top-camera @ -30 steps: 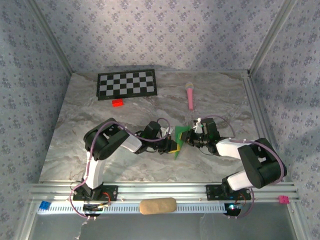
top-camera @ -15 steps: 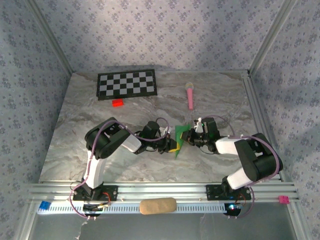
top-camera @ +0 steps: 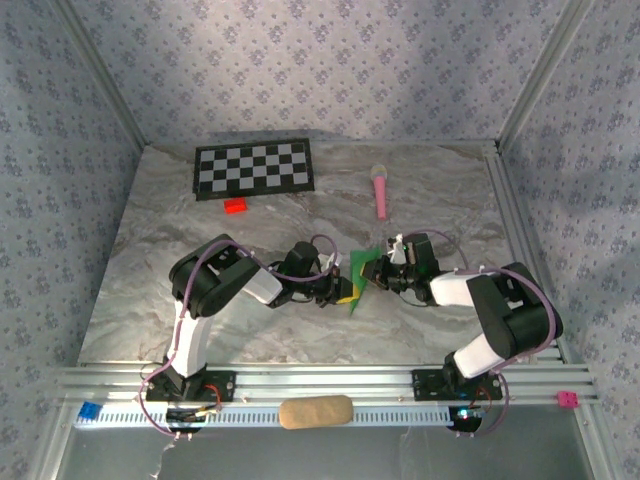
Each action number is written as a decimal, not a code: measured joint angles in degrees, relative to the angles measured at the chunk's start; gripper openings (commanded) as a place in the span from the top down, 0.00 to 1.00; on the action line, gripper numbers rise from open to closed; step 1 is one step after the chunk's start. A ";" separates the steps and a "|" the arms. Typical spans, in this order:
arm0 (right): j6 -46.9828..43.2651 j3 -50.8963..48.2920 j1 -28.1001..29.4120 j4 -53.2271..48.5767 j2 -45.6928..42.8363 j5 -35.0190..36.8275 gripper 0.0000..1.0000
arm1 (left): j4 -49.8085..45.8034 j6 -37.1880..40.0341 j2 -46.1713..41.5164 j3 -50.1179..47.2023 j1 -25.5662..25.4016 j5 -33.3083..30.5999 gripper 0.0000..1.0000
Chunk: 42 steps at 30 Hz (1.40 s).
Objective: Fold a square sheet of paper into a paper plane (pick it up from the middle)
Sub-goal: Fold the wing for the fifth time at the center of the table.
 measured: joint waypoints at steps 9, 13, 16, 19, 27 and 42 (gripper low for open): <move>-0.04 0.85 0.00 -0.31 0.85 -0.13 0.87 | -1.95 0.04 0.00 0.66 0.15 0.26 1.00; -0.04 1.03 0.00 -0.52 1.14 -0.11 0.87 | -2.43 0.02 0.00 0.83 0.17 0.31 1.00; -0.07 1.20 -0.04 -0.52 1.73 -0.13 0.87 | -2.47 0.02 0.00 0.83 0.17 0.28 1.00; -0.24 1.60 -0.04 -0.59 2.56 -0.17 0.87 | -2.54 0.02 0.00 0.83 0.17 0.26 1.00; -0.26 2.08 -0.04 -0.66 4.15 -0.15 0.87 | -2.80 0.04 0.00 0.83 0.20 0.22 1.00; -0.26 3.72 0.24 -3.39 5.01 -0.26 0.88 | -9.49 6.27 -2.40 1.44 0.15 -0.70 0.84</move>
